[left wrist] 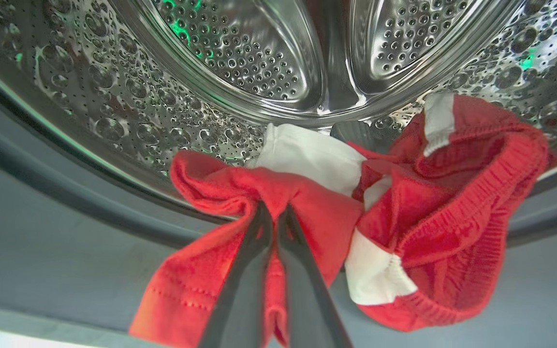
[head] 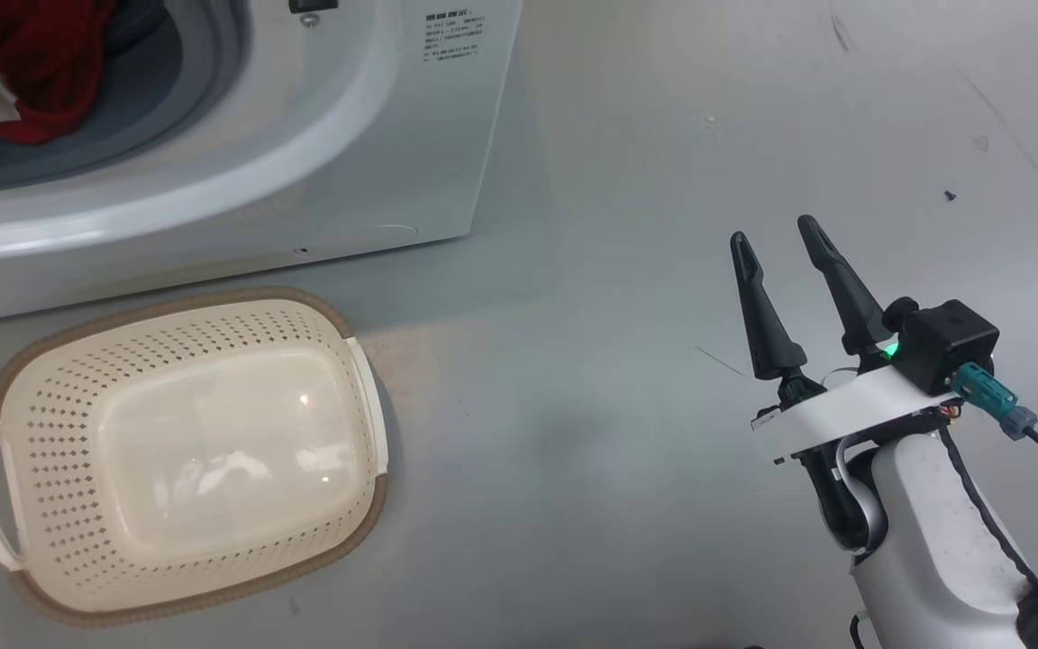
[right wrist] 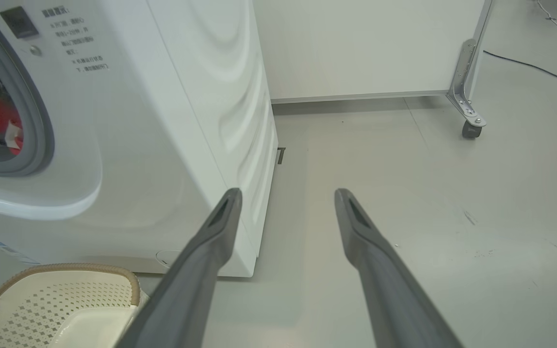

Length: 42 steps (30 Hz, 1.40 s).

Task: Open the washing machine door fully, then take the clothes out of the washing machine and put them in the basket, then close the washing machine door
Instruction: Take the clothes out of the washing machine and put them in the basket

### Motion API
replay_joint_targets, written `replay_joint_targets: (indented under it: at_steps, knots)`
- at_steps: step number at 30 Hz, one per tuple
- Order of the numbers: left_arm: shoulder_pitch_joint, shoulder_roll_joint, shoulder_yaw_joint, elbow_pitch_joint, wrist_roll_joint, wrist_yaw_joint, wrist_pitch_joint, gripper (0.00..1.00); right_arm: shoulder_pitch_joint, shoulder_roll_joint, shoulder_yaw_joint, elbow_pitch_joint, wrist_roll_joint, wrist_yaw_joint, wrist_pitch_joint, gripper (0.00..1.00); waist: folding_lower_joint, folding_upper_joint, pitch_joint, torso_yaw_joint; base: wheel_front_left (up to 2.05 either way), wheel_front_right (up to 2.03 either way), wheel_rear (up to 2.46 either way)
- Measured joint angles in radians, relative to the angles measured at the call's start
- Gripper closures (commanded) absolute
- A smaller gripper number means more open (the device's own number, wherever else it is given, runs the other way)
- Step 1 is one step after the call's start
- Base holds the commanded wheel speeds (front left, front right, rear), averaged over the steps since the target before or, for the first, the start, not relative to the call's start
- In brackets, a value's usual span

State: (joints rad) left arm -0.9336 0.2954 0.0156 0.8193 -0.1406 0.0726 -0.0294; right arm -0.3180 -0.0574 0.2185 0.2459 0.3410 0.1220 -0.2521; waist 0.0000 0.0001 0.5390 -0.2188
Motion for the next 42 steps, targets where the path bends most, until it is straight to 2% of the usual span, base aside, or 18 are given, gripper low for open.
replay_joint_targets:
  at_steps: [17,27,37,42]
  knots:
    - [0.199,-0.083,0.009,0.018,-0.057,-0.043,-0.200,1.00,0.086,-0.005,0.019,0.059,-0.011,0.000,0.000,0.00,0.0000,0.0000,-0.184,0.050,0.00,0.00,0.00]
    - [0.330,-0.128,-0.002,0.001,-0.062,-0.070,-0.211,1.00,0.143,-0.006,0.019,0.080,-0.011,0.000,0.000,0.00,0.0000,0.0000,-0.295,0.076,0.00,0.00,0.00]
    - [0.408,-0.156,-0.016,-0.134,-0.063,-0.096,-0.220,1.00,0.173,-0.011,0.015,0.082,-0.015,0.000,0.000,0.00,-0.0001,0.0000,-0.369,0.105,0.00,0.00,0.00]
    - [0.419,-0.157,0.009,-0.291,-0.070,-0.096,-0.220,1.00,0.184,-0.013,0.018,0.081,-0.019,0.000,0.000,0.00,0.0000,0.0000,-0.380,0.117,0.00,0.00,0.00]
